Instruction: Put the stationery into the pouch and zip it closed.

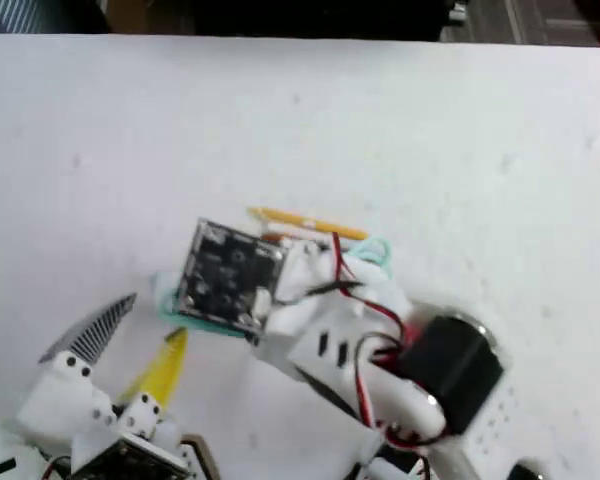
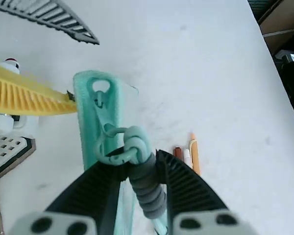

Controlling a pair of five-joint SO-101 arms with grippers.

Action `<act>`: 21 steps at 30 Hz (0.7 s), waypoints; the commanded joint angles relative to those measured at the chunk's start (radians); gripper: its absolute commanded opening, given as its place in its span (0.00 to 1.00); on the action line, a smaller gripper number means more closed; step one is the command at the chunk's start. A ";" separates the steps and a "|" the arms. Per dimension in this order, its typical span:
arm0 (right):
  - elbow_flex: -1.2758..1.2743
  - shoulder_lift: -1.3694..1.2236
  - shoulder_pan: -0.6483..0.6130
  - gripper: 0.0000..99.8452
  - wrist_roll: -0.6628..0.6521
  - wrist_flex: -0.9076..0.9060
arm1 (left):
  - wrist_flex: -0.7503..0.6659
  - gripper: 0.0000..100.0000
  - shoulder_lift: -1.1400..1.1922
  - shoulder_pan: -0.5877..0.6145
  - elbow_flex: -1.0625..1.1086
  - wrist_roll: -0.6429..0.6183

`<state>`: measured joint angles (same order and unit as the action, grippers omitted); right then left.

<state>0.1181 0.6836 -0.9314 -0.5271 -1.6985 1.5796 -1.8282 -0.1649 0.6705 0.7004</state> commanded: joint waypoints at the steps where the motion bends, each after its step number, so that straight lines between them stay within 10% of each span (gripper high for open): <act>1: -0.012 0.070 -0.008 0.02 -0.018 -0.019 | 0.002 0.24 0.004 -0.065 0.075 0.021; 21: -0.080 0.127 -0.094 0.02 -0.011 -0.021 | -0.006 0.24 0.002 -0.329 0.114 0.015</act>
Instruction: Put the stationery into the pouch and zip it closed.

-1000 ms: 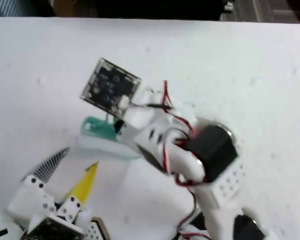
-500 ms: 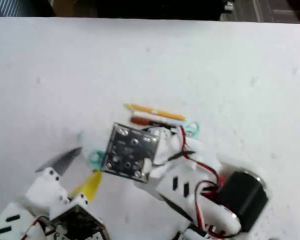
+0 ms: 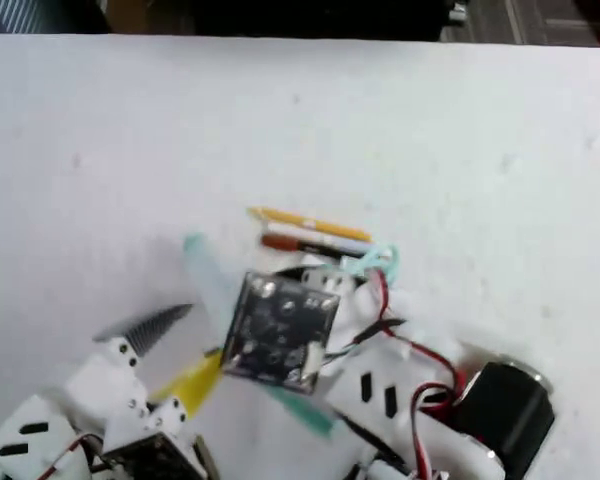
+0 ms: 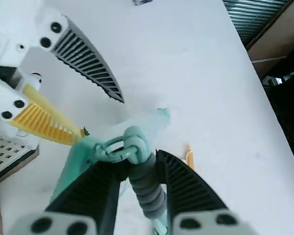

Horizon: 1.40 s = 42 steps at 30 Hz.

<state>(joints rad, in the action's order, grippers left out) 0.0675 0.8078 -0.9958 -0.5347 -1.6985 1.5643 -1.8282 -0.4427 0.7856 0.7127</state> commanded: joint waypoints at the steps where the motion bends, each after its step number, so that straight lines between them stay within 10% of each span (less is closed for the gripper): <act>1: -0.060 0.004 -0.038 0.02 -0.003 -0.021 | 0.009 0.24 0.002 -0.051 -0.002 0.003; 19: -0.163 0.010 -0.110 0.02 -0.008 0.045 | 0.081 0.24 -0.001 -0.071 0.002 0.011; 30: 0.041 -0.216 0.283 0.02 0.034 0.272 | 0.092 0.24 -0.001 -0.059 -0.002 -0.003; 42: 0.425 -0.346 0.097 0.02 0.095 0.019 | -0.091 0.24 0.002 -0.257 0.112 -0.351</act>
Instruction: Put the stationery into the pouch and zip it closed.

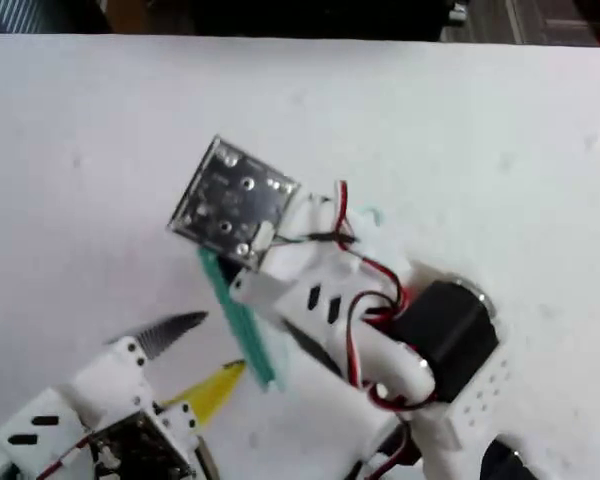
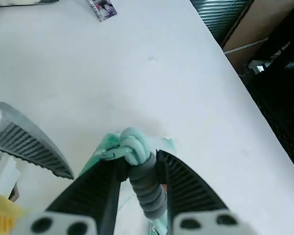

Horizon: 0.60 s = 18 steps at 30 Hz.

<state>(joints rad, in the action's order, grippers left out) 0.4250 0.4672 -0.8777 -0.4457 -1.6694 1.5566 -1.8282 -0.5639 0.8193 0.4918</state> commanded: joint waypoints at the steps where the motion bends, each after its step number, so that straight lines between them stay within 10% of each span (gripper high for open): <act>1: 0.071 -0.012 -0.021 0.02 0.006 -0.013 | -0.115 0.24 0.002 -0.179 0.109 -0.170; 18: -0.092 0.082 -0.018 0.02 -0.011 -0.048 | -0.114 0.24 0.001 0.002 -0.123 -0.245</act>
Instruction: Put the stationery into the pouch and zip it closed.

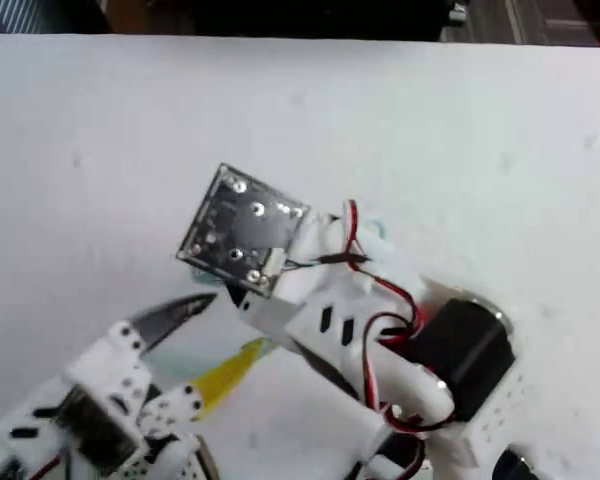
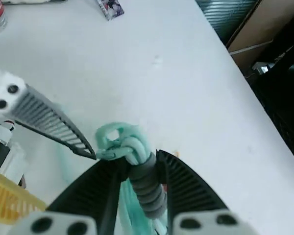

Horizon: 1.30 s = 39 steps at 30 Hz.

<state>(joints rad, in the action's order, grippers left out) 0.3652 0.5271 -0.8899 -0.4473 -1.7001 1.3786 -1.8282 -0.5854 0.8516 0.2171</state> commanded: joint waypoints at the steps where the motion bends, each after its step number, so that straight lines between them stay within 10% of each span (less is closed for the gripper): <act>1: -0.048 0.022 -0.005 0.02 -0.031 -0.018 | 0.098 0.24 0.002 0.024 -0.203 0.054; 11: -0.071 0.028 -0.005 0.02 -0.048 -0.018 | 0.259 0.24 0.004 0.068 -0.437 0.239; 22: -0.072 0.096 -0.012 0.02 -0.129 -0.019 | 0.017 0.24 0.004 0.334 -0.087 0.324; 39: -0.190 0.163 -0.074 0.02 -0.233 0.004 | -0.077 0.25 0.005 0.223 0.089 0.393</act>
<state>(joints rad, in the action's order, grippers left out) 0.1626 0.6697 -0.9406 -0.6682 -1.7001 1.3218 -1.8282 -0.3168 0.9129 0.5884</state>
